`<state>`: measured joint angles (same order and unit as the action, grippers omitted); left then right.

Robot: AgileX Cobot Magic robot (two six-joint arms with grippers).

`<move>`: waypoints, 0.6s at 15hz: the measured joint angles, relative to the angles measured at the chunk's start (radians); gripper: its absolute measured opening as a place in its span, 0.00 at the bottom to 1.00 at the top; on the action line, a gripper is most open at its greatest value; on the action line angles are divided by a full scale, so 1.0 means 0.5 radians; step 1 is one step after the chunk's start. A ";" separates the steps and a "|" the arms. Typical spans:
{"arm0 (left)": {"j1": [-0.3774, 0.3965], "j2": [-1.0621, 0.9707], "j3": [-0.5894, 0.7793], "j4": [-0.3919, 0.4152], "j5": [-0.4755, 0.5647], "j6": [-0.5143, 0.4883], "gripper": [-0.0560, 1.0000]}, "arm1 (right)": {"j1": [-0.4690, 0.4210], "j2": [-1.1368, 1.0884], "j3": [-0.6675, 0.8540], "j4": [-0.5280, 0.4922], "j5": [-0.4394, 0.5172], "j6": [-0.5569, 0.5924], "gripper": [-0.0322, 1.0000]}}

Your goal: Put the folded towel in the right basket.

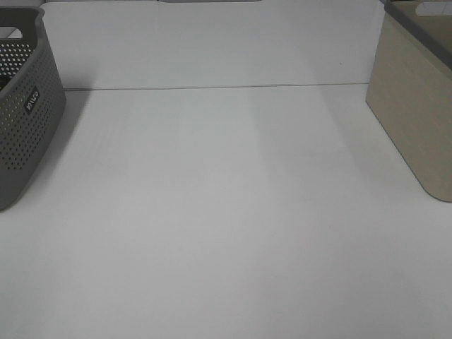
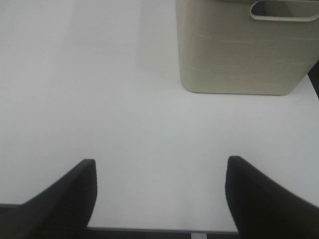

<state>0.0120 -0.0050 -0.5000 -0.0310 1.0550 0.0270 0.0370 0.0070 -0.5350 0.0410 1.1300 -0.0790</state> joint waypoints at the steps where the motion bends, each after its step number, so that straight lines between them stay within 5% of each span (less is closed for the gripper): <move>1: 0.000 0.000 0.000 0.000 0.000 0.000 0.97 | 0.000 -0.014 0.002 0.000 -0.008 0.000 0.70; 9: 0.000 0.000 0.000 0.000 0.000 0.000 0.97 | 0.000 -0.028 0.060 -0.006 -0.118 0.000 0.70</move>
<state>0.0120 -0.0050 -0.5000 -0.0310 1.0550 0.0270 0.0370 -0.0070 -0.5050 0.0380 1.0710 -0.0790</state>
